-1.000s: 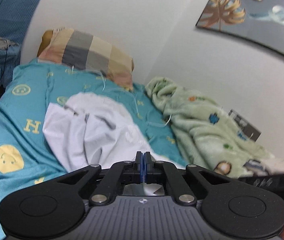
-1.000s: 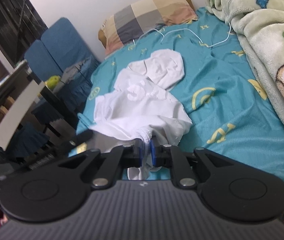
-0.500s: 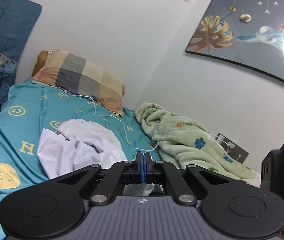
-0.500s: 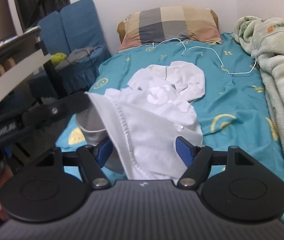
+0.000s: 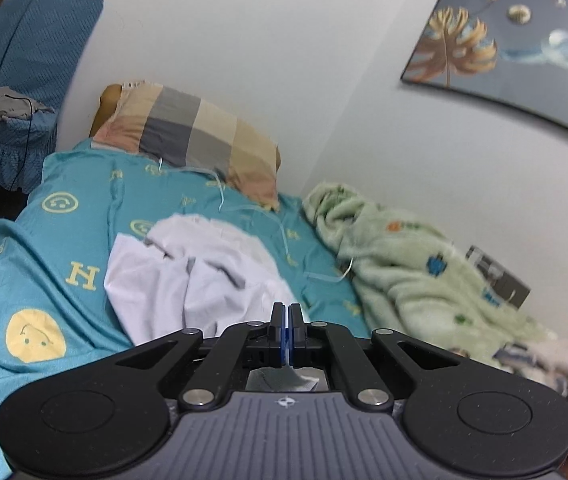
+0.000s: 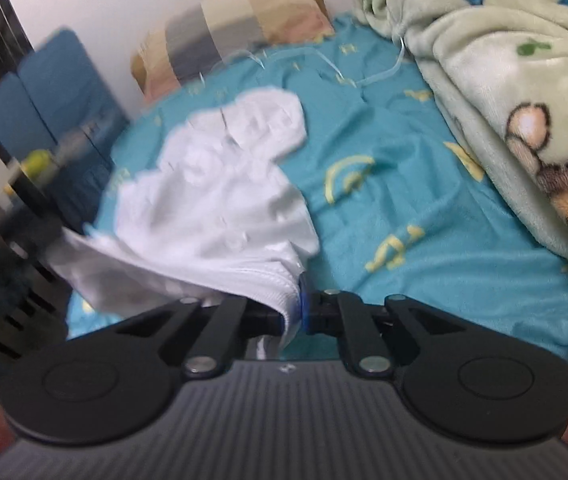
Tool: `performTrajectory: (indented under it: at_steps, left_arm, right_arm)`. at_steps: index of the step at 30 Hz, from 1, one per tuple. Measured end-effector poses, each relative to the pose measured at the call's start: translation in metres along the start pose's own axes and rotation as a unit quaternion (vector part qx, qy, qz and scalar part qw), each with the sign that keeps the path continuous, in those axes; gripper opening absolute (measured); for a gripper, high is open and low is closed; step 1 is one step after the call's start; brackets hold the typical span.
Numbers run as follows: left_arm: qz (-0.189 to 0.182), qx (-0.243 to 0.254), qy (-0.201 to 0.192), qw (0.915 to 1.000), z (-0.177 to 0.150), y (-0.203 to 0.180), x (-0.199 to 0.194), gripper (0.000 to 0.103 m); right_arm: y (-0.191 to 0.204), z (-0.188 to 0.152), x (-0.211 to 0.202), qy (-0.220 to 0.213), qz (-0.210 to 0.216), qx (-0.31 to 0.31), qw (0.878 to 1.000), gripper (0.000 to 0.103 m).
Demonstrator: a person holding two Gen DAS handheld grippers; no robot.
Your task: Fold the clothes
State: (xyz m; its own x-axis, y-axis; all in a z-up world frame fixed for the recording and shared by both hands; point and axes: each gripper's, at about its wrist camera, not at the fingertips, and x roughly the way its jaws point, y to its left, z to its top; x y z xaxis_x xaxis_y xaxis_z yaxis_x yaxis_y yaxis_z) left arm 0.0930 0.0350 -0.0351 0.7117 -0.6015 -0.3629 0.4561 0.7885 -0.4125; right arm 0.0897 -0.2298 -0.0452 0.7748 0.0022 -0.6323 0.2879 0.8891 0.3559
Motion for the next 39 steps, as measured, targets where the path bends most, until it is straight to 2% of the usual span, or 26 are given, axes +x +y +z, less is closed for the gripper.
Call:
performTrajectory:
  at_steps: [3,7,9,10,15,21,24,26,29,32,36,37,39]
  left_arm:
    - [0.005,0.009,0.025,0.9996,-0.006,-0.002,0.006,0.005]
    - [0.014,0.018,0.05,0.9985,-0.014,-0.005,0.007,0.035]
    - [0.02,0.026,0.061,0.9976,-0.017,-0.007,0.005,0.041]
    - [0.025,0.032,0.069,0.9968,-0.019,-0.009,0.005,0.048]
    - [0.035,0.063,0.101,0.9923,-0.03,-0.019,0.004,0.055]
    - [0.019,0.123,0.11,0.986,-0.039,-0.039,0.003,0.065]
    - [0.015,0.151,0.113,0.9819,-0.043,-0.048,0.006,0.074]
    - [0.023,0.162,0.116,0.9797,-0.046,-0.05,0.01,0.075]
    - [0.063,0.145,0.123,0.9798,-0.047,-0.04,0.021,0.074]
    - [0.111,0.075,0.122,0.9834,-0.041,-0.015,0.025,0.07]
    - [0.135,-0.002,0.121,0.9835,-0.034,0.013,0.023,0.063]
    - [0.138,-0.016,0.127,0.9821,-0.034,0.018,0.024,0.057]
    - [0.138,-0.035,0.147,0.9787,-0.038,0.026,0.029,0.039]
  right_arm:
    - [0.003,0.005,-0.009,-0.02,0.032,0.002,0.999,0.008]
    - [0.005,0.009,-0.012,-0.026,0.054,0.003,0.998,0.008]
    - [0.002,0.011,-0.012,-0.023,0.059,0.01,0.998,0.008]
    - [0.001,0.013,-0.012,-0.022,0.062,0.015,0.998,0.008]
    - [-0.004,0.015,-0.013,-0.019,0.071,0.031,0.997,0.008]
    - [-0.016,0.017,-0.009,-0.012,0.067,0.065,0.996,0.008]
    - [-0.017,0.018,-0.009,-0.01,0.073,0.071,0.995,0.008]
    - [-0.017,0.018,-0.009,-0.01,0.077,0.073,0.994,0.008]
    - [-0.017,0.019,-0.009,-0.009,0.083,0.075,0.994,0.008]
    - [-0.015,0.019,-0.01,-0.011,0.08,0.068,0.994,0.008]
    - [-0.012,0.018,-0.01,-0.013,0.073,0.05,0.996,0.008]
    - [-0.01,0.017,-0.01,-0.014,0.068,0.042,0.997,0.008]
    - [-0.007,0.015,-0.009,-0.015,0.057,0.022,0.998,0.008]
